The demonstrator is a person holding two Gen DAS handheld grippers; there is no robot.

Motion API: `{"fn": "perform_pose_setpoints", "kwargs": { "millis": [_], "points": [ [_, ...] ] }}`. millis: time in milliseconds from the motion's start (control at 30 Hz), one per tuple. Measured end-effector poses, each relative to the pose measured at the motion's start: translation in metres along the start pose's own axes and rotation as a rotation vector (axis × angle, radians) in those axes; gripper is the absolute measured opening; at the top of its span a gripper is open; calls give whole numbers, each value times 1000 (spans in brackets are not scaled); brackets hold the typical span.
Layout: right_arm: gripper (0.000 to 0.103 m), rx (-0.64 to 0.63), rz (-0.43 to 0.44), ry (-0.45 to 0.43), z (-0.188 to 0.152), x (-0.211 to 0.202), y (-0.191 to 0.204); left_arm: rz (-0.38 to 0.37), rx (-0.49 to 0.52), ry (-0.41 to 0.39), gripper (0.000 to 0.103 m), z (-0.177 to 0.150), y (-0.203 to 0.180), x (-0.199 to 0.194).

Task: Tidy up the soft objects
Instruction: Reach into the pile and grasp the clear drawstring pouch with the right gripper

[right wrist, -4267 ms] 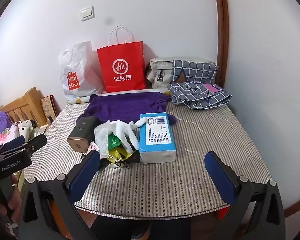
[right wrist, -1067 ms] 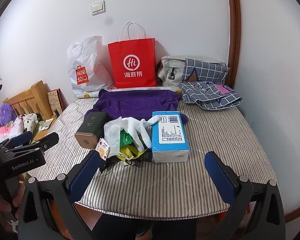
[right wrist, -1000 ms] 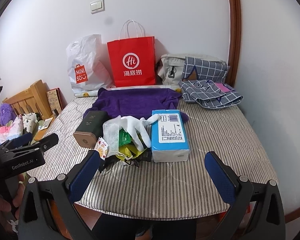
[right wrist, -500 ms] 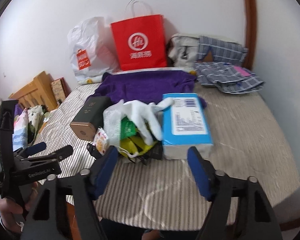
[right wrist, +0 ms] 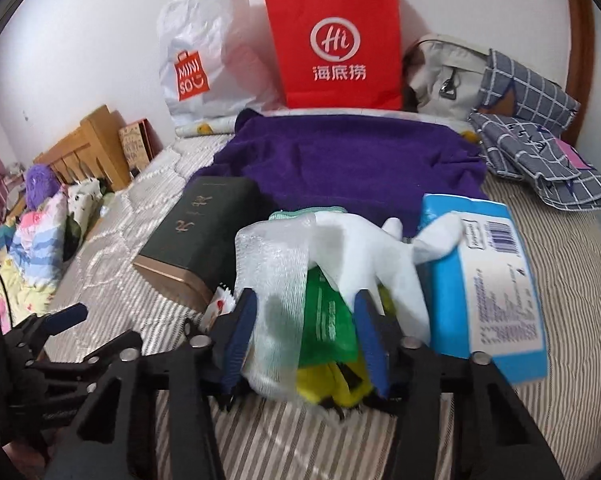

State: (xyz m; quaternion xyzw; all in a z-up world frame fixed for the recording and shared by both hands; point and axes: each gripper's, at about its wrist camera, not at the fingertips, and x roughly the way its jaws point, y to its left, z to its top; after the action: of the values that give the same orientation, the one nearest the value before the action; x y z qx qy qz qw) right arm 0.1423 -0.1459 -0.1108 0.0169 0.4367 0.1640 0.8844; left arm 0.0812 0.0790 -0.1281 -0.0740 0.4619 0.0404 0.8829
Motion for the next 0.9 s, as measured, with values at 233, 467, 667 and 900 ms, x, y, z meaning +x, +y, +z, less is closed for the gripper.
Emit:
{"fn": "perform_pose_setpoints", "kwargs": {
  "millis": [233,467,667,900],
  "points": [
    [4,-22,35,-24,-2,-9,-1,-11,-9,8,102,3,2,7],
    [3,50,40,-64,-16,-48,-25,-34,9,9,102,2,-7,7],
    [3,95,21,-61,-39,-73,-50,-59,13,21,102,-2,-15,6],
    [8,169,-9,36,-80,-78,-84,-51,21,21,102,-6,-22,4]
  ]
}}
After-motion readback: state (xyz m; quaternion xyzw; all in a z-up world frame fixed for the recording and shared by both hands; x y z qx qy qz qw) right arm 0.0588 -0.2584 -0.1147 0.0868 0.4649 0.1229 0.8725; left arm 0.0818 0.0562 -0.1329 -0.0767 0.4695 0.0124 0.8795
